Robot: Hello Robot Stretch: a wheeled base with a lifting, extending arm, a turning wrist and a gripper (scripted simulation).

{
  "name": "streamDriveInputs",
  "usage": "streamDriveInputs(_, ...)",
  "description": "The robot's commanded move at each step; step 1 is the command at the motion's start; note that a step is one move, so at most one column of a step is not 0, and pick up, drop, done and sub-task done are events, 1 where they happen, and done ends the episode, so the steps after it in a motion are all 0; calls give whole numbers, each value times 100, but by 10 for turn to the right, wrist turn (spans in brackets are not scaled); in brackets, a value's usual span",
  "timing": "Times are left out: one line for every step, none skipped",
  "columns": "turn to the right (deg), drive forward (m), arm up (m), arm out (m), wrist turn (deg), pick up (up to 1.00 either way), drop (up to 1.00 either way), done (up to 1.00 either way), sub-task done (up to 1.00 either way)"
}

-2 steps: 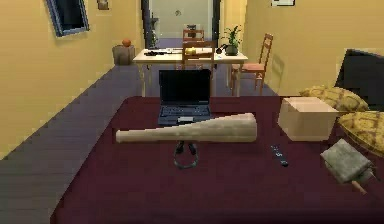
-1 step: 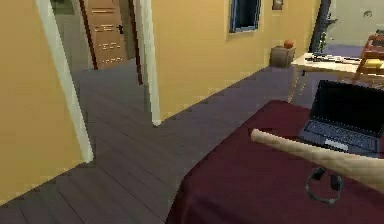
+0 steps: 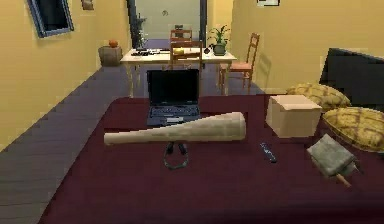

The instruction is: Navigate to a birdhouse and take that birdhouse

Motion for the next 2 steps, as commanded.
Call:
streamDriveInputs(450, 0, 0, 0, 0, 0, 0, 0, 0)
streamDriveInputs(240, 0, 0, 0, 0, 0, 0, 0, 0)
